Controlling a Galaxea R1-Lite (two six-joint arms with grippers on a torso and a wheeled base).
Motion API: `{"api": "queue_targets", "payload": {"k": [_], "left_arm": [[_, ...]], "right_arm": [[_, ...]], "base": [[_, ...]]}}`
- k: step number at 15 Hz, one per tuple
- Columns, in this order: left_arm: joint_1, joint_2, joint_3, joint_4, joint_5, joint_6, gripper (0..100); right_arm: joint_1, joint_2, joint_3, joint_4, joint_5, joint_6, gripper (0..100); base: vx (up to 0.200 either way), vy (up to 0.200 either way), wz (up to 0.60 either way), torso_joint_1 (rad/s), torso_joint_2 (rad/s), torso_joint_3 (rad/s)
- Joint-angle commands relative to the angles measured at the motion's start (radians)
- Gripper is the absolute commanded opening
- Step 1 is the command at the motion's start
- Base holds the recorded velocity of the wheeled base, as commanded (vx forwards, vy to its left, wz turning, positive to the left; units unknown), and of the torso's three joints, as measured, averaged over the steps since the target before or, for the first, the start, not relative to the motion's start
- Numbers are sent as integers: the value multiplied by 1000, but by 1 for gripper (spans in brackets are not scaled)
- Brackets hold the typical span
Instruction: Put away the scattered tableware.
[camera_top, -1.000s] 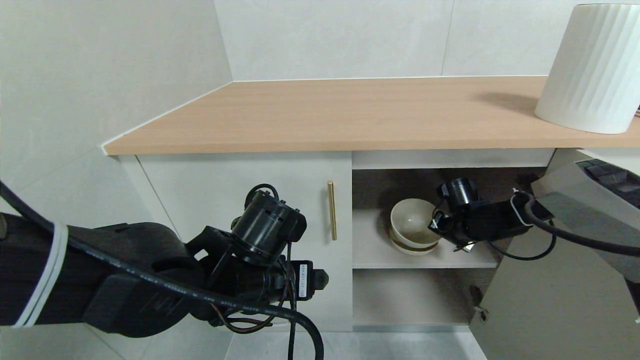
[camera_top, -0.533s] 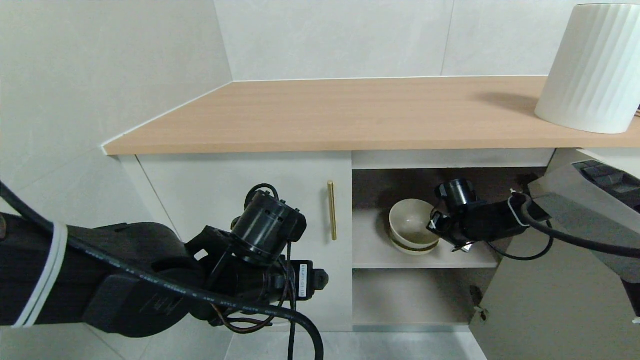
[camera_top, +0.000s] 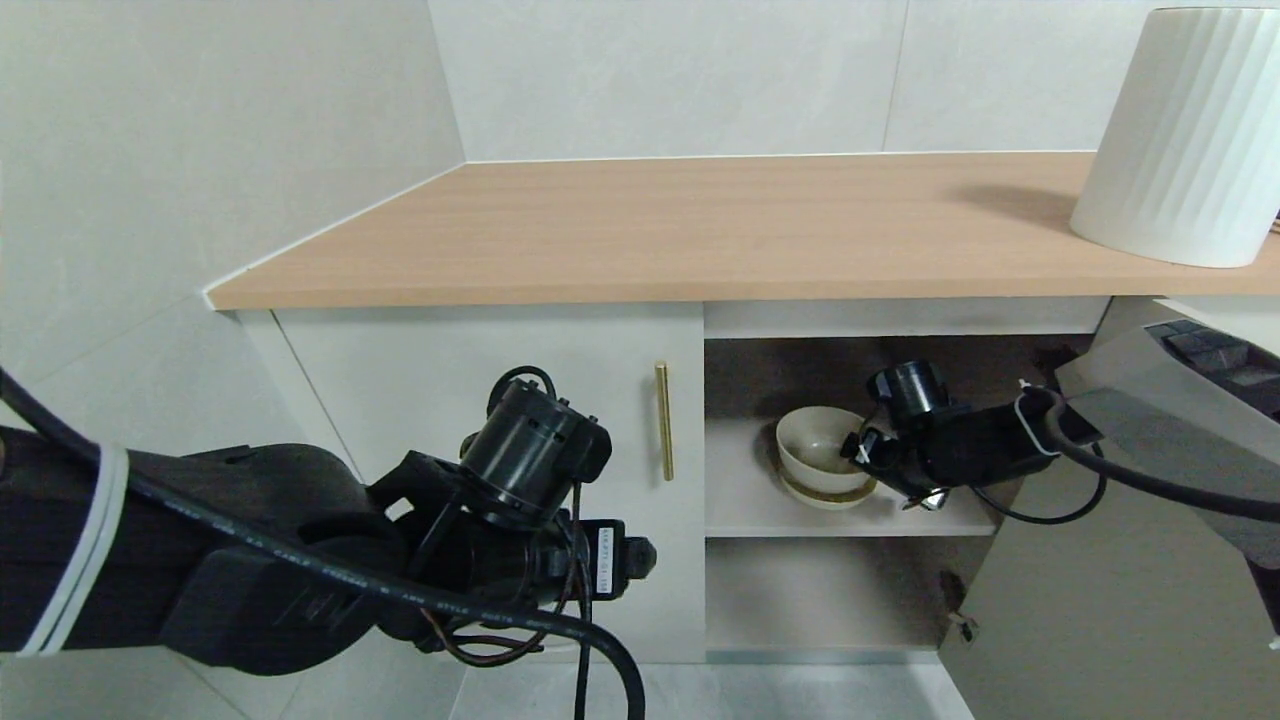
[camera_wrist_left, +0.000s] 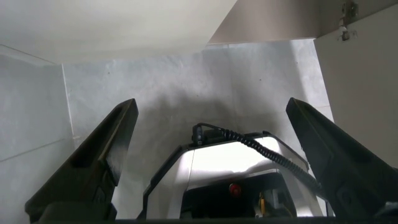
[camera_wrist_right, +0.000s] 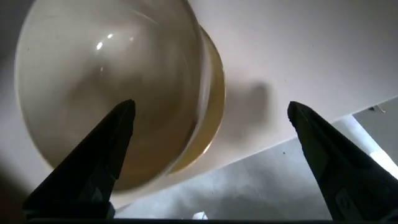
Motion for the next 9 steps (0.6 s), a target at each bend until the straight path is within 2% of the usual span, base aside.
{"api": "queue_targets", "payload": {"k": [1, 4, 7, 9], "left_arm": [[2, -27, 1, 1, -1, -3, 100], [12, -102, 21, 4, 1, -1, 100], [52, -250, 66, 35, -1, 5, 100], [56, -395, 127, 37, -2, 29, 100]], "right_arm": [[13, -78, 67, 4, 22, -4, 100], [53, -239, 267, 10, 111, -104, 100], [75, -481, 481, 9, 168, -245, 100], [95, -685, 575, 38, 243, -265, 100]], "base": [[0, 0, 0, 0, 0, 0], [0, 0, 0, 0, 0, 0], [0, 0, 0, 0, 0, 0], [0, 0, 0, 0, 0, 0]]}}
